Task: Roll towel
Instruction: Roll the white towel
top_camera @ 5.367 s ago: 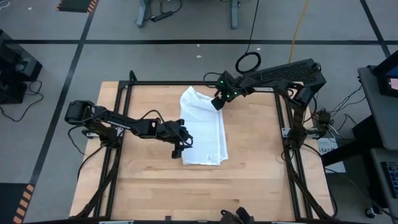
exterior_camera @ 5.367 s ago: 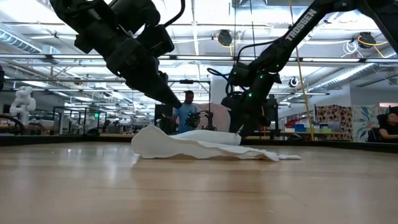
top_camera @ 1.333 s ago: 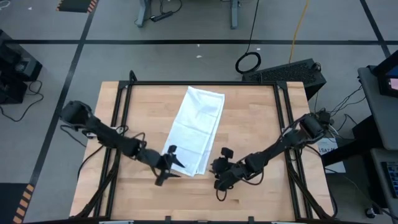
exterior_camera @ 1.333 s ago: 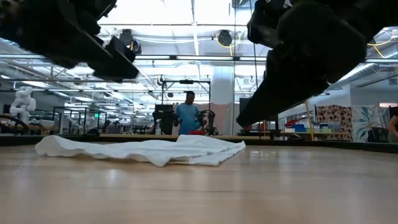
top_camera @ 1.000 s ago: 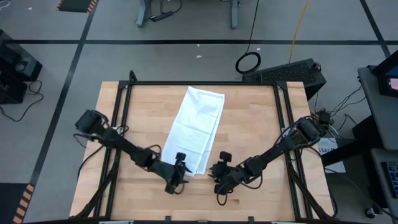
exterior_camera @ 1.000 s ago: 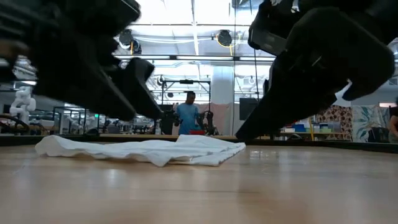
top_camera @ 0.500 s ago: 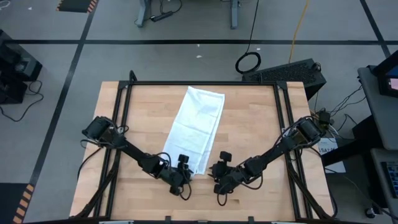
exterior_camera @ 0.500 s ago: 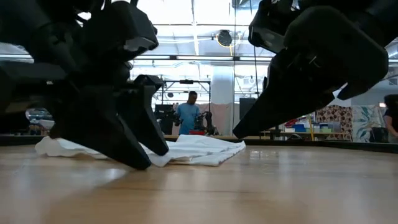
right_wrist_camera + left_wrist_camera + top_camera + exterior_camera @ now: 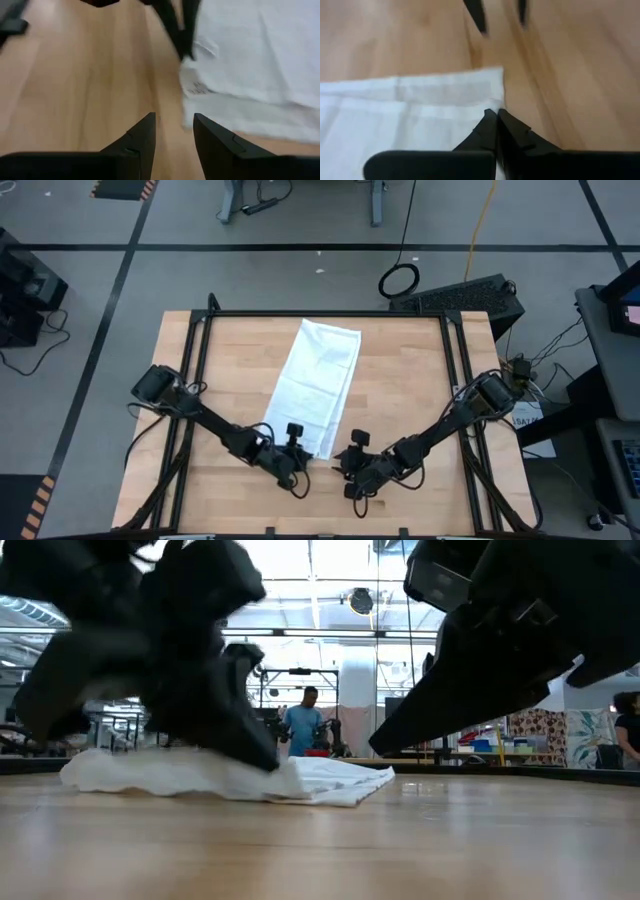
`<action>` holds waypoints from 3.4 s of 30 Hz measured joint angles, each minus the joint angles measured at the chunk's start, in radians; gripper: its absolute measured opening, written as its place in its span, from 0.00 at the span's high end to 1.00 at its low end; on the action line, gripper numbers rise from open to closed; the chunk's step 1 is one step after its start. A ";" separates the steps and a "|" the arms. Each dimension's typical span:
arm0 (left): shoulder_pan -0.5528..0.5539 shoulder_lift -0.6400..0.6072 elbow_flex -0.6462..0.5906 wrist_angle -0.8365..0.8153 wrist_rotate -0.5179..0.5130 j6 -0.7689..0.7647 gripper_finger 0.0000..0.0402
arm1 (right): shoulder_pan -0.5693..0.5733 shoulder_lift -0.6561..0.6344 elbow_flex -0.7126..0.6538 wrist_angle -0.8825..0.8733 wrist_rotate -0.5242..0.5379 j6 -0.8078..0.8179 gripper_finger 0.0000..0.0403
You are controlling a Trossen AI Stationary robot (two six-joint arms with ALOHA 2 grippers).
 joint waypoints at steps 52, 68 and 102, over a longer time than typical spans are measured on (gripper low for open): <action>0.083 0.009 0.000 0.501 0.123 0.049 0.98 | 0.052 0.038 -0.001 -0.078 0.018 0.219 0.81; 0.087 0.124 0.016 0.622 0.127 -0.028 0.98 | 0.051 0.006 -0.001 -0.089 0.010 0.190 0.98; 0.110 0.142 0.039 0.603 0.184 -0.083 0.98 | 0.164 -0.125 0.000 -0.245 0.377 -0.534 0.69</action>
